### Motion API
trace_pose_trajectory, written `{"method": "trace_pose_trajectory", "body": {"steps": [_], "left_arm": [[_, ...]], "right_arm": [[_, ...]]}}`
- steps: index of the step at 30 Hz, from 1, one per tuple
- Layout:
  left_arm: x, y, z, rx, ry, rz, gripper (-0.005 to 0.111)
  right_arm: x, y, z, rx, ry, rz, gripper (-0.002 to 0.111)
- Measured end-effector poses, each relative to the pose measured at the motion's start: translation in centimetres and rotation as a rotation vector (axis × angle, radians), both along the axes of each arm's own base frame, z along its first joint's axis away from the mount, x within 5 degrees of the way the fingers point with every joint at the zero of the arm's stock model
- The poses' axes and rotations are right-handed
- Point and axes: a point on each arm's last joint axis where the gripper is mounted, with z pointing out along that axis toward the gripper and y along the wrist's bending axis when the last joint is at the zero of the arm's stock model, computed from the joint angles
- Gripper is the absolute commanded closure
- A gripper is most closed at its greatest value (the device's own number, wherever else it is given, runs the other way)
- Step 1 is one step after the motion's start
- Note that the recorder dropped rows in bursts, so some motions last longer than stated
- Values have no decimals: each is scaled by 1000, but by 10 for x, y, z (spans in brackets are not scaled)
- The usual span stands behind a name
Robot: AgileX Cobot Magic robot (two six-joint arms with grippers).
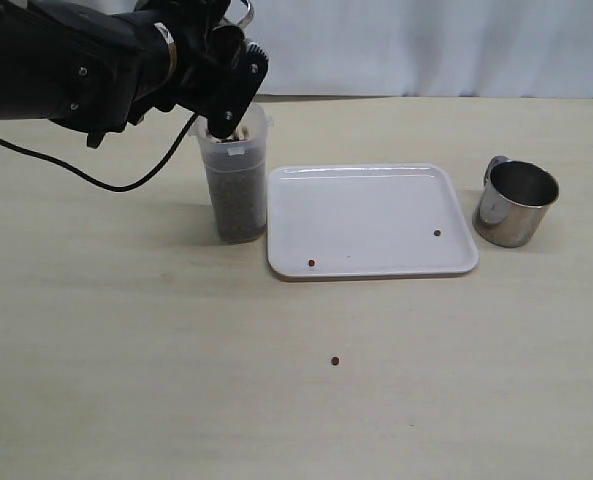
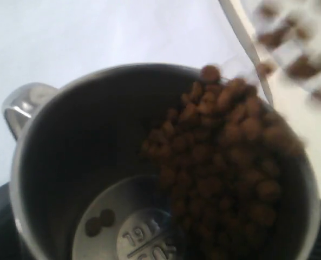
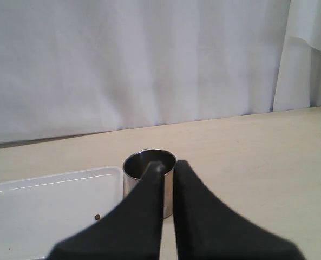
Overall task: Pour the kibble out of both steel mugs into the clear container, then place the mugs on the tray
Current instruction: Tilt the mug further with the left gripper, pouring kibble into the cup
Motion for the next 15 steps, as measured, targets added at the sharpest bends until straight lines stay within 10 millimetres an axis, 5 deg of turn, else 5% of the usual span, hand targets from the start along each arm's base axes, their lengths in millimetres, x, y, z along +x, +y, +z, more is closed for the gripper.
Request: {"method": "trace_pose_trajectory", "body": {"steps": [15], "left_arm": [[-1,-4,-1,106,2,-88,107]], "right_arm": [[0,0,0,0,0,0,103]]}}
